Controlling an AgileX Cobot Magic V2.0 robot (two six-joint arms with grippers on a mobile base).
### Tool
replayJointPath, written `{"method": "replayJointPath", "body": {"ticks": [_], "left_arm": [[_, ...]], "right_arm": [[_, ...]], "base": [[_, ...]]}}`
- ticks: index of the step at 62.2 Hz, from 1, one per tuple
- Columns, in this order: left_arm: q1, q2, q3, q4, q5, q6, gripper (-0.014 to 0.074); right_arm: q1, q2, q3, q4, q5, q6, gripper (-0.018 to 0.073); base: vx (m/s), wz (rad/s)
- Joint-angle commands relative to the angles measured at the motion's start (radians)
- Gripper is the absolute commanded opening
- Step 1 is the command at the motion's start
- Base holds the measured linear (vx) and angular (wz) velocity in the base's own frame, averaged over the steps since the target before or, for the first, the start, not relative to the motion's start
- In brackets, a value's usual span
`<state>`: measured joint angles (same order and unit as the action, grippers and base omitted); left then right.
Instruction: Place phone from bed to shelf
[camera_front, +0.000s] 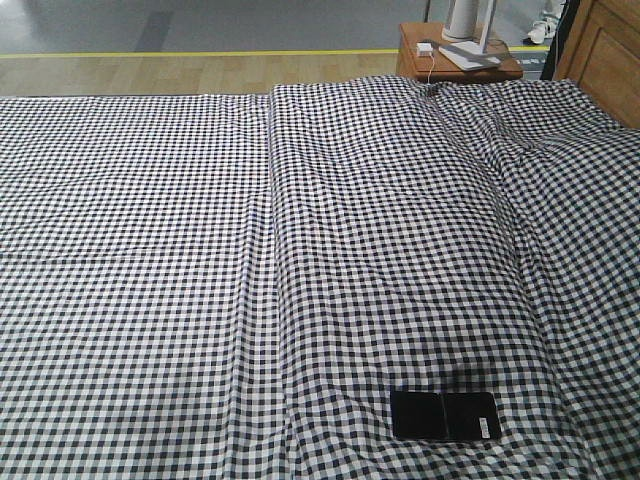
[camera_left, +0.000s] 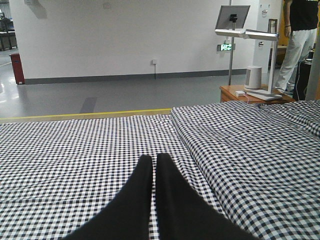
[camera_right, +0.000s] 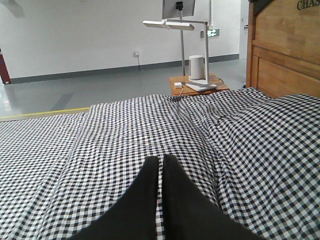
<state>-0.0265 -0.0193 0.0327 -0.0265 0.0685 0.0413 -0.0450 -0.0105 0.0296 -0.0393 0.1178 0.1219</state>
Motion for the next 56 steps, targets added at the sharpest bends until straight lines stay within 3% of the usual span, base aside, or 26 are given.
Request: {"method": "replayJointPath", "body": {"ticks": [1,56], "left_arm": [[0.002,-0.007,-0.024,-0.011,-0.075,-0.009,0.0001],[0.002,-0.007,-0.024,-0.011,-0.075,-0.009,0.0001]], "right_arm": [[-0.007,-0.013,0.008,-0.004,-0.075,-0.007,-0.0005],[-0.007,-0.013,0.008,-0.004,-0.075,-0.007,-0.0005]], "base": [[0.0,0.0],[0.0,0.0]]}}
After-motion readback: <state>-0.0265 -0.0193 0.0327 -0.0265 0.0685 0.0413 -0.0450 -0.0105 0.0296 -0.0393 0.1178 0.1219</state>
